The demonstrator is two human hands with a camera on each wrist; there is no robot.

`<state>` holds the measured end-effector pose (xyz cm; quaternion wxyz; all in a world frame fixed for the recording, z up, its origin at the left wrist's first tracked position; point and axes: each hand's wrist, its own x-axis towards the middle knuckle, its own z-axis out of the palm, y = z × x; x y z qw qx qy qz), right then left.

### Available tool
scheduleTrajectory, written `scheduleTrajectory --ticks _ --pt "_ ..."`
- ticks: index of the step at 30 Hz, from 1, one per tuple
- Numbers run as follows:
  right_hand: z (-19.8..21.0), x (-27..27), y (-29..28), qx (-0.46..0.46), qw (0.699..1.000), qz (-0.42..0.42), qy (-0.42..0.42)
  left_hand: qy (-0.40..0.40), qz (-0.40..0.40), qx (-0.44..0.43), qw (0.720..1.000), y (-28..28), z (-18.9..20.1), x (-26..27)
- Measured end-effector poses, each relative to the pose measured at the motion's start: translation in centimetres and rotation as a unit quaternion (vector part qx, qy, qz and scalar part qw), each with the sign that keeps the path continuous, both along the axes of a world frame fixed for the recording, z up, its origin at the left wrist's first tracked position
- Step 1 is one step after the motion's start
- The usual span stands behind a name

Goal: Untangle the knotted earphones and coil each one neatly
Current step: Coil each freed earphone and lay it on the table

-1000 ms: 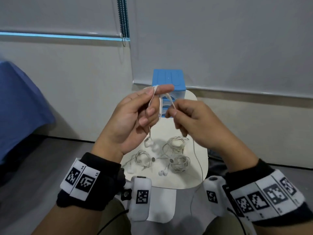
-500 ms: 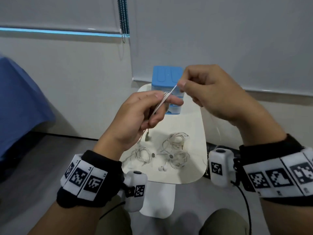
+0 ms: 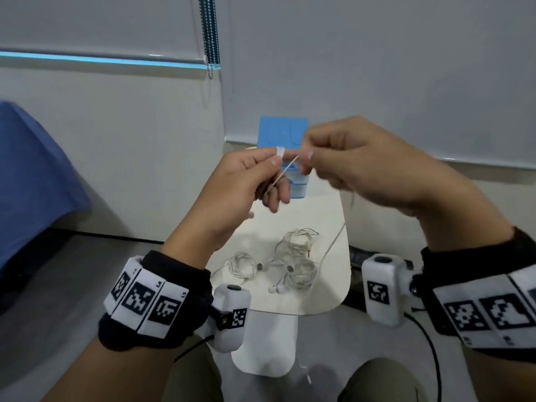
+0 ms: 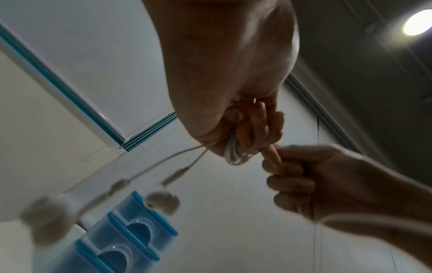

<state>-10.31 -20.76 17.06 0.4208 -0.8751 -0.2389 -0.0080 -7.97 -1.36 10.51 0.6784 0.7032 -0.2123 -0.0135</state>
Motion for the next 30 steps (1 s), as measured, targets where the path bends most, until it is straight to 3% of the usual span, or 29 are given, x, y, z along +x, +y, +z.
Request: scheduleTrajectory --ticks 2,6,10,13,16,19,24,26,30 --pt "-0.2 0.7 -0.9 0.024 0.999 -0.045 -0.014 0.002 -0.038 0.001 0.999 0.2 0.3 -0.3" --pt "-2.7 0.7 -0.3 0.064 0.995 -0.072 0.035 0.035 -0.088 -0.109 0.990 0.5 1.1 -0.5" --pt "-4.5 -1.7 1.1 -0.023 0.991 0.030 0.129 0.063 -0.045 -0.205 0.976 0.2 1.6 -0.2" --pt "-3.2 -3.0 1.6 -0.035 0.985 0.092 0.142 0.055 -0.012 -0.156 0.986 -0.3 1.0 -0.1" --pt "-1.1 -2.1 0.2 0.008 0.997 0.049 0.063 0.009 -0.011 -0.029 0.999 -0.4 0.4 -0.4" --pt "-0.1 -0.3 -1.3 0.027 0.999 -0.002 0.019 0.000 -0.047 0.005 0.999 0.1 0.7 -0.7" --pt "-1.2 1.8 -2.4 0.058 0.996 -0.058 0.023 0.016 -0.112 -0.124 0.986 1.1 1.6 -1.0" --pt "-2.2 1.9 -2.2 0.059 0.995 -0.065 0.039 0.013 -0.103 -0.186 0.977 1.4 2.0 -1.1" --pt "-3.8 0.4 -0.6 -0.063 0.997 0.000 0.050 0.019 -0.035 -0.298 0.954 1.0 3.0 -0.5"
